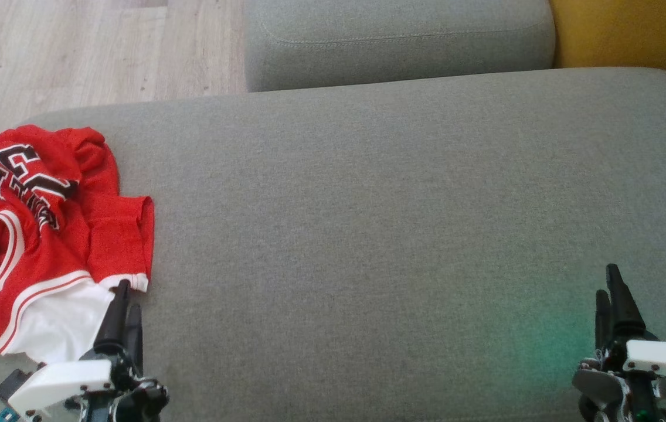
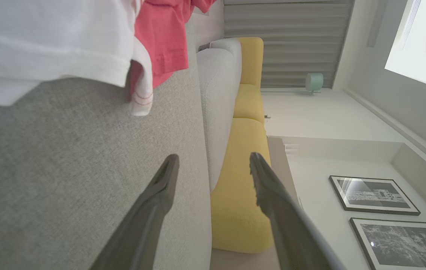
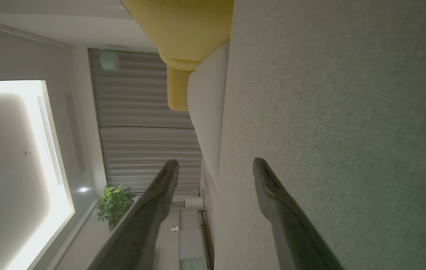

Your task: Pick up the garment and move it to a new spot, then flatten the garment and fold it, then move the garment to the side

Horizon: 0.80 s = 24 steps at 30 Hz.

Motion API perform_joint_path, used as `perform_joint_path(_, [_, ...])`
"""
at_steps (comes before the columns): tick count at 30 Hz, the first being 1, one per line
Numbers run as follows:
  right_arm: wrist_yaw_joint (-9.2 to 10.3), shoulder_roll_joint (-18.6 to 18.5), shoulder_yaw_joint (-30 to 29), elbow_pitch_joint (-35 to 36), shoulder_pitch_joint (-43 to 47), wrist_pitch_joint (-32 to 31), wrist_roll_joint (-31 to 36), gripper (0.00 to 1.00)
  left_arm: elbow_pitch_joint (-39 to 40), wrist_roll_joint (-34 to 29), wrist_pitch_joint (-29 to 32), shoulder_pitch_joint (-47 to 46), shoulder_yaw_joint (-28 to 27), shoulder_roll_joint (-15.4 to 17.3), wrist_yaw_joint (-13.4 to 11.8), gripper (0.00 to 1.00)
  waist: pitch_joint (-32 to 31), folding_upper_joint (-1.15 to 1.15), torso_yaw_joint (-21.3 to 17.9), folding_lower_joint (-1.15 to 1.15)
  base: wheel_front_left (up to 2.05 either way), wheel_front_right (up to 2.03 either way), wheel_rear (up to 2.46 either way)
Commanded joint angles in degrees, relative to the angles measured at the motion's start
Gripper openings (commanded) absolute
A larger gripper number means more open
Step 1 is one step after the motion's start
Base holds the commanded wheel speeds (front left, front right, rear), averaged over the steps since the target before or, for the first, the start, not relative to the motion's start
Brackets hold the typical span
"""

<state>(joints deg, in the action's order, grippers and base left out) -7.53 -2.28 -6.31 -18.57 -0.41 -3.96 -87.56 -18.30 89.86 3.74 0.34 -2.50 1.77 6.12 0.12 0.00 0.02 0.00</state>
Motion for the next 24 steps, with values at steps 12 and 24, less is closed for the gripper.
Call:
perform_joint_path(12, [0.01, -1.86, 2.66, 3.48, -2.21, 2.50, 11.96, 1.00, 3.33, -8.27, -2.45, -2.80, 1.58, 0.64, -1.33, 1.00, -0.09, 0.00, 0.16, 0.00, 0.00, 0.00, 0.00])
perform_joint_path(24, [0.01, -2.91, 5.04, 4.92, -2.39, 4.71, 26.13, 1.00, 3.74, -20.76, -4.62, -2.86, 2.89, 1.46, -3.17, 1.00, -0.40, 0.00, 0.37, 0.00, 0.00, 0.00, 0.00])
